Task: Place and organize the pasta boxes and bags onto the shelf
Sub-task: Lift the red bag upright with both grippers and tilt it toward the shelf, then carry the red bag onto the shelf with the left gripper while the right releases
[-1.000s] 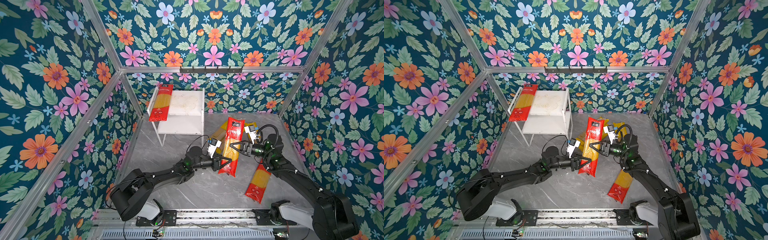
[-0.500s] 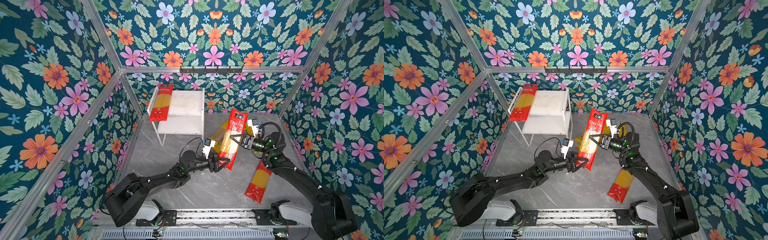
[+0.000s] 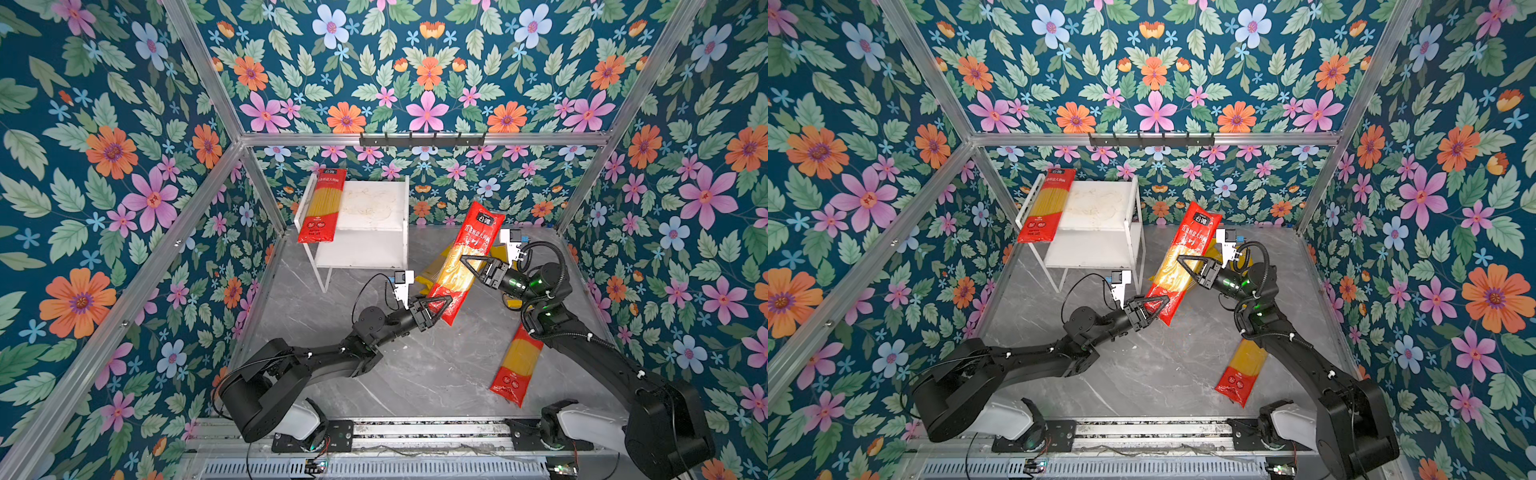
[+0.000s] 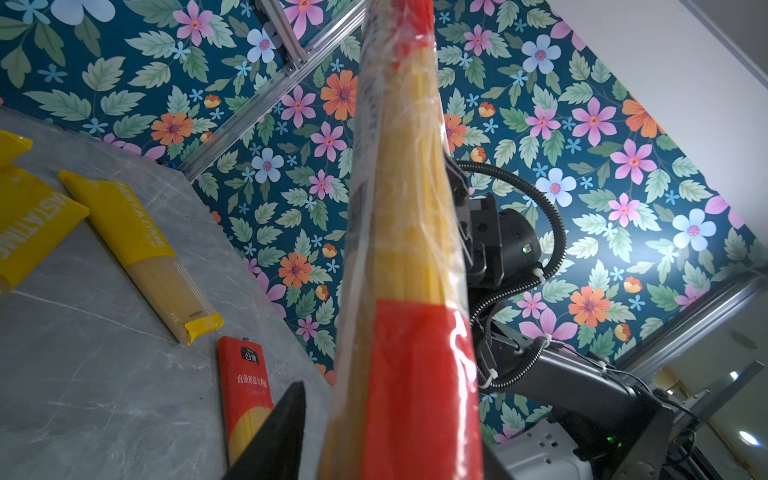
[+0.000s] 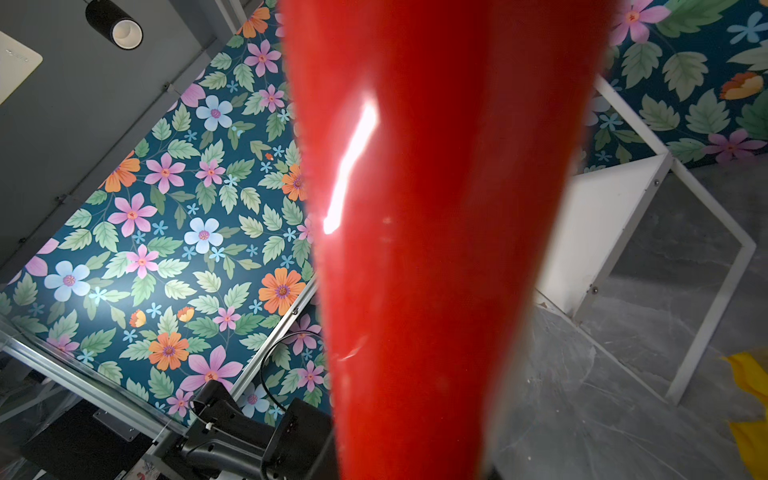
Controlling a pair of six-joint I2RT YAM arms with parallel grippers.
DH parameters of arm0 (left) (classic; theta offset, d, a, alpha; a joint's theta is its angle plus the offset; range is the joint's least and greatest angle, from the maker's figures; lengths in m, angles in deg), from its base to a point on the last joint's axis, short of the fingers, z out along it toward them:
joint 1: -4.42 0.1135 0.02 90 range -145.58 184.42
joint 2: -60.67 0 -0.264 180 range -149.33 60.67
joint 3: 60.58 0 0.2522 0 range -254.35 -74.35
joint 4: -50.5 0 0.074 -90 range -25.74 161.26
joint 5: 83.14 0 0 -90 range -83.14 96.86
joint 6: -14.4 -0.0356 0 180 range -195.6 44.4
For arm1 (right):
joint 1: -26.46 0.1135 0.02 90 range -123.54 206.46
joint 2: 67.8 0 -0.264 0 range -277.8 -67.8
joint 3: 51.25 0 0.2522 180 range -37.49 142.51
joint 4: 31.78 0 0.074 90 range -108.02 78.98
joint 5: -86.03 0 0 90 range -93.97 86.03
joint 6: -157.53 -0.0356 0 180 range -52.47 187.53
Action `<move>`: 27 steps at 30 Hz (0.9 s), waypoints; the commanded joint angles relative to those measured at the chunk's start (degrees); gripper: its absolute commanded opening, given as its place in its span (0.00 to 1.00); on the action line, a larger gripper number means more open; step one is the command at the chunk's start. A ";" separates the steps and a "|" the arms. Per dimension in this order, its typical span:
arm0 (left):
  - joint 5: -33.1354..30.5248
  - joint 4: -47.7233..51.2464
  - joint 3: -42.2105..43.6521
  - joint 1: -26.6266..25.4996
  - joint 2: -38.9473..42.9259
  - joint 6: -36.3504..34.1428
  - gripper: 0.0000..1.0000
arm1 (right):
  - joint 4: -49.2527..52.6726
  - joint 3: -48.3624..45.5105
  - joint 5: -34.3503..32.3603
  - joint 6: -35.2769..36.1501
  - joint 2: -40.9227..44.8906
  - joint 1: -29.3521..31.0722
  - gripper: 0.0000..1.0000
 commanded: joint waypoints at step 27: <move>-6.75 7.03 -2.12 1.29 11.48 -3.01 0.00 | -0.74 -5.29 -4.49 0.18 10.63 -0.66 0.60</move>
